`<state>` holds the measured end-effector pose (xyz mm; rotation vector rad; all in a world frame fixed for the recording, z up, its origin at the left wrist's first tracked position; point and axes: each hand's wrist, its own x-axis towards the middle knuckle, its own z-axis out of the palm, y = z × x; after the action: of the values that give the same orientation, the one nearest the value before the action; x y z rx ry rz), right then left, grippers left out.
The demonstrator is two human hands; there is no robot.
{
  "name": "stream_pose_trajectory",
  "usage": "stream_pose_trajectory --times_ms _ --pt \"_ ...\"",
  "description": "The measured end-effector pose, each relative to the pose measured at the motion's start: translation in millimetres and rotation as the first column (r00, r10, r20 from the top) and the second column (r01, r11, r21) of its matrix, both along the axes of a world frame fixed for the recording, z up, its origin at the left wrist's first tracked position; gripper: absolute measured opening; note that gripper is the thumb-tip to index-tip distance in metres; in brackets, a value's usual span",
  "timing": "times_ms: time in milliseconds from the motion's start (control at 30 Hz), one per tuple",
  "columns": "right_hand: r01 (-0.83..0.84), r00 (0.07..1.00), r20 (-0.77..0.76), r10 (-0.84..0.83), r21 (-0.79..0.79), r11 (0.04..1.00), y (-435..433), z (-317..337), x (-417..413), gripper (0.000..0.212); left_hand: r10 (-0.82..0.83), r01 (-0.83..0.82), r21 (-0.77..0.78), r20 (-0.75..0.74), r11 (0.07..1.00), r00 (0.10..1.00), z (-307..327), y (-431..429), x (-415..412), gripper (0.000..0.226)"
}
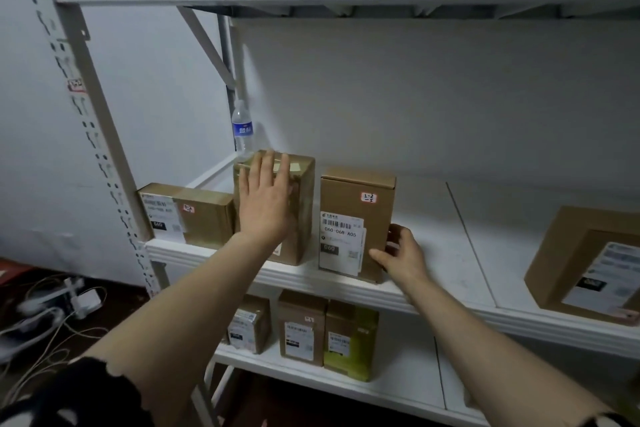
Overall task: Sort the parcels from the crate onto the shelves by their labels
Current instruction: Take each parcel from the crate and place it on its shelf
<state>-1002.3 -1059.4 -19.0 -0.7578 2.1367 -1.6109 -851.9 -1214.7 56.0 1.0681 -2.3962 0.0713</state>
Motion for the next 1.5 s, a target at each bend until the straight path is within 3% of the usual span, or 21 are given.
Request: stream_pose_trajectory --times_ms 167,467,833,1067,1233,1400,1500 --pt "-0.031 0.999 -0.010 0.032 0.085 0.996 -20 -10 10 0.064 -0.063 0.075 -0.076 0.149 0.994 0.987 -5 -28 3 0.081" --pt "-0.048 0.998 -0.026 0.051 0.087 0.995 -48 -12 20 0.062 -0.130 0.137 -0.151 0.051 0.979 0.990 -12 -42 0 0.058" --pt "-0.053 0.998 -0.021 0.055 0.090 0.995 -50 -12 19 0.065 -0.115 0.117 -0.162 0.025 0.980 0.993 -15 -46 -2 0.059" --pt "-0.065 0.998 0.004 0.065 0.147 0.987 -53 -17 17 0.056 -0.047 0.061 -0.174 0.085 0.983 0.995 -16 -38 0 0.071" --pt "-0.065 0.998 0.020 0.062 0.154 0.986 -51 -16 18 0.056 -0.012 0.015 -0.117 0.026 0.993 1.000 -17 -20 7 0.073" --pt "0.017 1.000 0.022 -0.021 0.195 0.981 -34 -22 16 0.099 0.029 -0.029 -0.053 -0.008 0.998 1.000 -38 12 13 0.076" --pt "0.081 0.996 0.006 -0.084 0.201 0.976 -15 -30 15 0.102 -0.057 0.057 0.023 -0.005 0.998 0.998 -51 37 13 0.066"
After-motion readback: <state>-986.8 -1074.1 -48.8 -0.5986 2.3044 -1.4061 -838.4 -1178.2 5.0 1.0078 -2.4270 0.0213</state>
